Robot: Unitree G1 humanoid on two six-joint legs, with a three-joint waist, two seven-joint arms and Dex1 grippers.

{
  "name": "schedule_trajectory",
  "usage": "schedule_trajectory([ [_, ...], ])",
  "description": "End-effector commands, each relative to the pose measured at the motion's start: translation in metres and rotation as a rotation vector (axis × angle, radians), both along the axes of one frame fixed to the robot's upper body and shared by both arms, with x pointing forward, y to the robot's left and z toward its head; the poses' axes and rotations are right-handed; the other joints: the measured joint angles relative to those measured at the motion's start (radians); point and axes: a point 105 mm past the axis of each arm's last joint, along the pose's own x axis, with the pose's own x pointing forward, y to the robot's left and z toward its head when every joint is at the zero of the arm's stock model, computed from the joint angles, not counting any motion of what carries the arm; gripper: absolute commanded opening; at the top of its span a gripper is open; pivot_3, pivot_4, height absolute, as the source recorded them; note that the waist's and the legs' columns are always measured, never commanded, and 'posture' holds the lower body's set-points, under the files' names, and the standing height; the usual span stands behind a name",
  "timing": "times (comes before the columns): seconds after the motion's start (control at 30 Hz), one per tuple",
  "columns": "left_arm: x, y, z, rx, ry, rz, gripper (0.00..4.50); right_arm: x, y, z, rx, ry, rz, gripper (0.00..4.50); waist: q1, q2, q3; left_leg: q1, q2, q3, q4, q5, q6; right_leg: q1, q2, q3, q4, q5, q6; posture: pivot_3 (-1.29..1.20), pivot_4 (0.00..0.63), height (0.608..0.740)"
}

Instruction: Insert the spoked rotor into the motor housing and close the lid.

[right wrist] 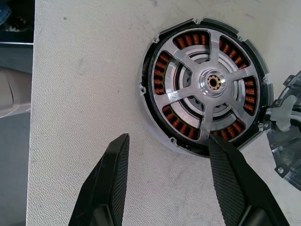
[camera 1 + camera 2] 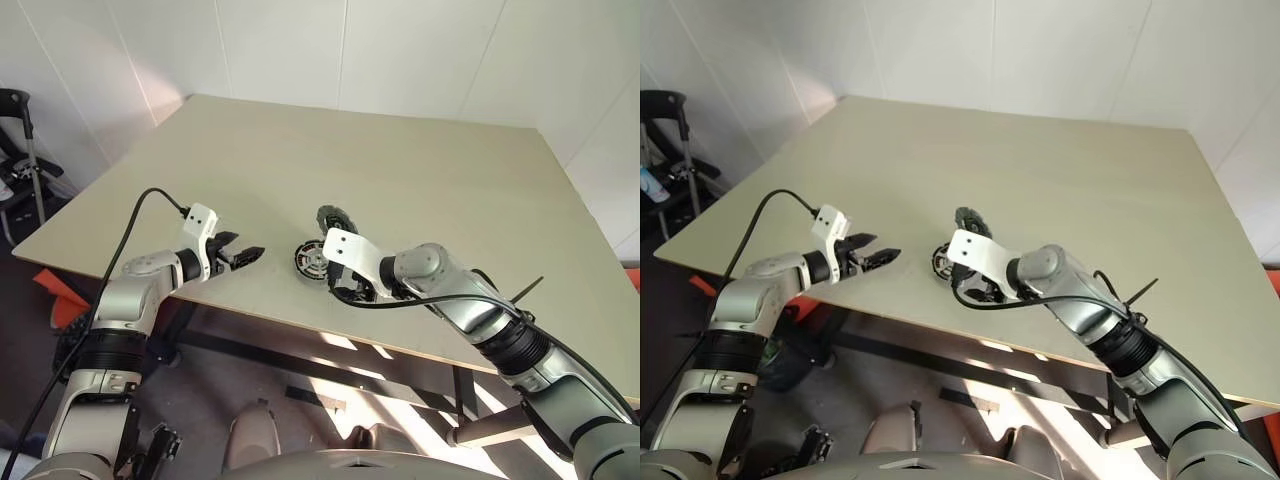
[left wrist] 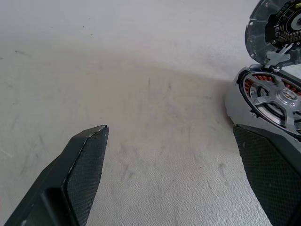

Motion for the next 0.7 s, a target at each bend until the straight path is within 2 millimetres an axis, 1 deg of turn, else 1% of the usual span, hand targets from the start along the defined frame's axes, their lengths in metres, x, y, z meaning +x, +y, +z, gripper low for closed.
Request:
schedule_trajectory([
  [0.03, 0.000, 0.003, 0.015, -0.010, -0.050, 0.004, 4.50, -0.006, 0.009, 0.009, 0.004, -0.055, 0.052, 2.91, -0.001, 0.000, 0.000, 0.000, 0.000, 0.000, 0.000, 0.000, 0.000, 0.000, 0.000, 0.000, 0.000, 0.000, 0.000, 0.00, 0.000, 0.740],
  [0.17, -0.002, 0.005, 0.013, -0.009, -0.045, 0.011, 4.50, -0.003, 0.010, 0.012, -0.021, -0.104, 0.074, 2.91, -0.002, 0.000, 0.000, 0.000, 0.000, 0.000, 0.000, 0.000, 0.000, 0.000, 0.000, 0.000, 0.000, 0.000, 0.000, 0.00, 0.000, 0.740],
  [0.3, -0.005, 0.005, 0.012, -0.010, -0.041, 0.017, 4.50, 0.008, 0.014, 0.018, -0.022, -0.141, 0.068, 2.91, -0.008, 0.000, 0.000, 0.000, 0.000, 0.000, 0.000, 0.000, 0.000, 0.000, 0.000, 0.000, 0.000, 0.000, 0.000, 0.00, 0.000, 0.740],
  [0.43, -0.004, 0.006, 0.013, -0.014, -0.048, 0.028, 4.50, 0.015, 0.007, 0.008, -0.049, -0.153, 0.065, 2.91, -0.014, 0.000, 0.000, 0.000, 0.000, 0.000, 0.001, -0.001, 0.003, 0.000, 0.000, 0.000, 0.000, 0.000, 0.000, 0.00, 0.000, 0.740],
  [0.7, -0.003, 0.004, 0.014, -0.018, -0.055, 0.029, 4.50, 0.023, 0.004, -0.001, -0.071, -0.168, 0.061, 2.91, -0.024, 0.000, 0.000, 0.000, 0.000, 0.000, 0.001, -0.002, 0.004, 0.000, 0.000, 0.000, 0.001, 0.000, 0.000, 0.00, 0.000, 0.740],
])
